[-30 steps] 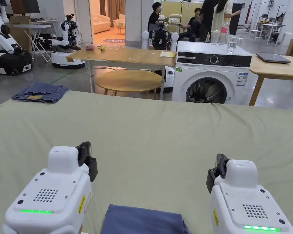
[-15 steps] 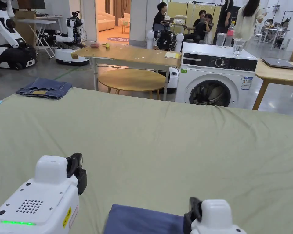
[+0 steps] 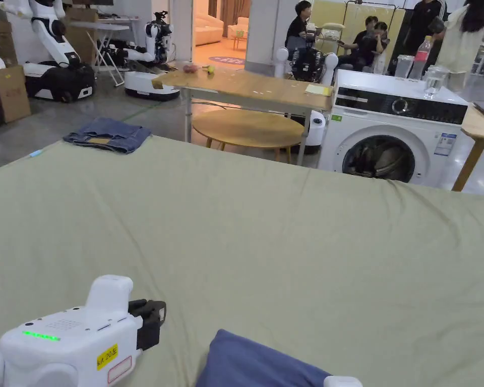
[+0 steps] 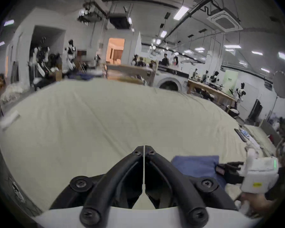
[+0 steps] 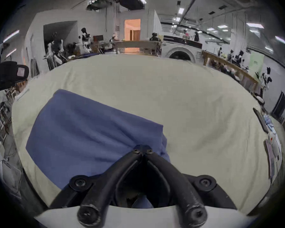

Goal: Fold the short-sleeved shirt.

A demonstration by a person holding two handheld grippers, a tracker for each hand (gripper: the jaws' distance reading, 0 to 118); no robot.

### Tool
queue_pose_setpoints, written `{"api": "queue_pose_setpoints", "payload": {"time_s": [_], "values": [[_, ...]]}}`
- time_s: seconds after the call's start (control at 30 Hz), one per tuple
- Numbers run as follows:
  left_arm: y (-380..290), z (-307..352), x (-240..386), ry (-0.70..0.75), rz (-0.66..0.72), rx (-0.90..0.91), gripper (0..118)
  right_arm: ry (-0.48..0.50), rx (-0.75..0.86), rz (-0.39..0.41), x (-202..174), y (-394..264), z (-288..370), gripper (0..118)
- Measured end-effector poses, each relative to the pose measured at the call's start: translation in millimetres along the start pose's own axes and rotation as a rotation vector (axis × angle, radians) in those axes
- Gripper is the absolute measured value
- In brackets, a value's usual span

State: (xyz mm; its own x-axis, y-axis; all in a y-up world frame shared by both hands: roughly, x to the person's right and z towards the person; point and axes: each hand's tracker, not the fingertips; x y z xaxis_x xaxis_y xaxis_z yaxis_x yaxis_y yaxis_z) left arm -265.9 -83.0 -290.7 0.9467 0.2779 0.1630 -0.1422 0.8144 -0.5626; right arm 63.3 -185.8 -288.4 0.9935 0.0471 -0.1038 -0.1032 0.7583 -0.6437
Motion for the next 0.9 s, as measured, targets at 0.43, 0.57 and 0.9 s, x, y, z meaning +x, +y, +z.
{"api": "queue_pose_setpoints", "payload": {"time_s": [0.43,0.57,0.9], "values": [[-1,-73,-93,-0.478,0.446,-0.448,68,0.039,-0.01,-0.013,8,2,1,0],[-3,-79,-73,-0.585,0.472,-0.491,68,0.04,-0.006,-0.015,8,1,2,0],[-36,-141,-43,-0.712,0.506,-0.615,70,0.046,0.003,-0.029,10,-1,3,0]]}}
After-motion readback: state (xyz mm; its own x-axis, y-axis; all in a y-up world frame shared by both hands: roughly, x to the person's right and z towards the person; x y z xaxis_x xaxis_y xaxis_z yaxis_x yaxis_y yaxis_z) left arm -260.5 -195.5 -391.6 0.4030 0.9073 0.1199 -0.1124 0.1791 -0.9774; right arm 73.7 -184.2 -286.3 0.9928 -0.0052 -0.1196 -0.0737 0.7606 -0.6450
